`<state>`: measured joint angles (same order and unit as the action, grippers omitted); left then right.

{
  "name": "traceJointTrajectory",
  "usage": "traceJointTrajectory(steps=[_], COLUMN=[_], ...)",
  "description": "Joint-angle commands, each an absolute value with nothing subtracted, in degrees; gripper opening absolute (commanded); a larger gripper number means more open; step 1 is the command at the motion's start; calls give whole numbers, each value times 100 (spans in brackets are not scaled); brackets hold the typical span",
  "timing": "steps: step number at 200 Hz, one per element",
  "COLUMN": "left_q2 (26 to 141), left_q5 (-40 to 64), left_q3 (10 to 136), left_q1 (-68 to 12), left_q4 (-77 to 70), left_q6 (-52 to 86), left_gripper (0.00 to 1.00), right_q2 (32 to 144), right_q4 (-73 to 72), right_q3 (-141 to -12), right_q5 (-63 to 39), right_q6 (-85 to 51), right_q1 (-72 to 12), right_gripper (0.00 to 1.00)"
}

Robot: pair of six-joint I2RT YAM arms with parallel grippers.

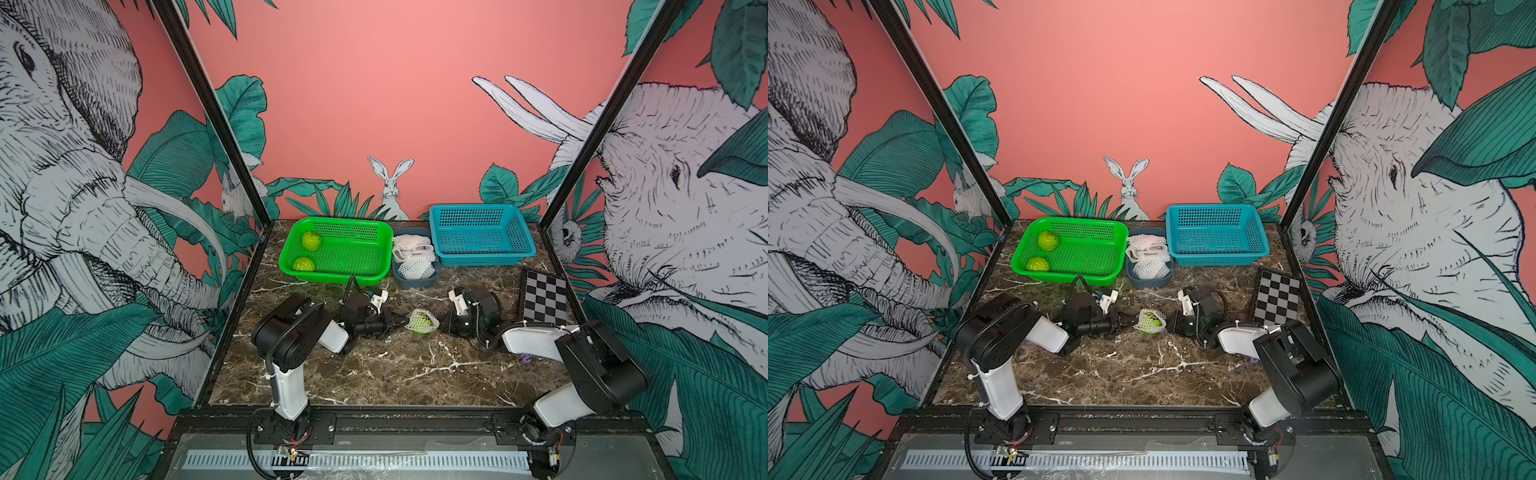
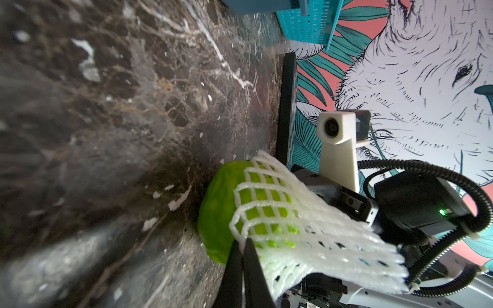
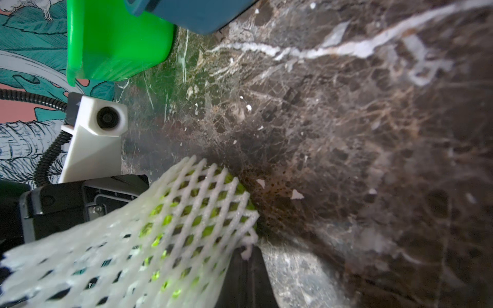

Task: Sleeve custard apples in foam nets
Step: Put on the foam net on the custard apple.

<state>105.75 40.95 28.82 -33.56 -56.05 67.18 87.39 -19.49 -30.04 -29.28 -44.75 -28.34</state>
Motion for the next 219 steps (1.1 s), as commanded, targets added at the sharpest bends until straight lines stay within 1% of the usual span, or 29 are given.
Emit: traceJointTrajectory(steps=[1,154,182,219], left_q2=[10538,10197,10195,10263], left_q5=[4168,3969,3918,3876], left_q3=[2950,3529,3584,3619], left_q1=[-3366,-3497,-3507,-3515], left_q4=[-5268,-3029,-2873,-2839], left_q6=[6553,5361,5292,5268], left_gripper=[0,0,0,0], right_q2=[8813,9131,9131,9427], right_q4=[-1997,-1855,-1661,-1461], right_q3=[-2971,-3285,-3387,-3527], right_q5=[-2825,-2659,-2587,-2503], right_q6=[-4377,-4098,-4091,-4075], right_q1=[-2844,-3052,-3059,-3085], right_gripper=[0,0,0,0])
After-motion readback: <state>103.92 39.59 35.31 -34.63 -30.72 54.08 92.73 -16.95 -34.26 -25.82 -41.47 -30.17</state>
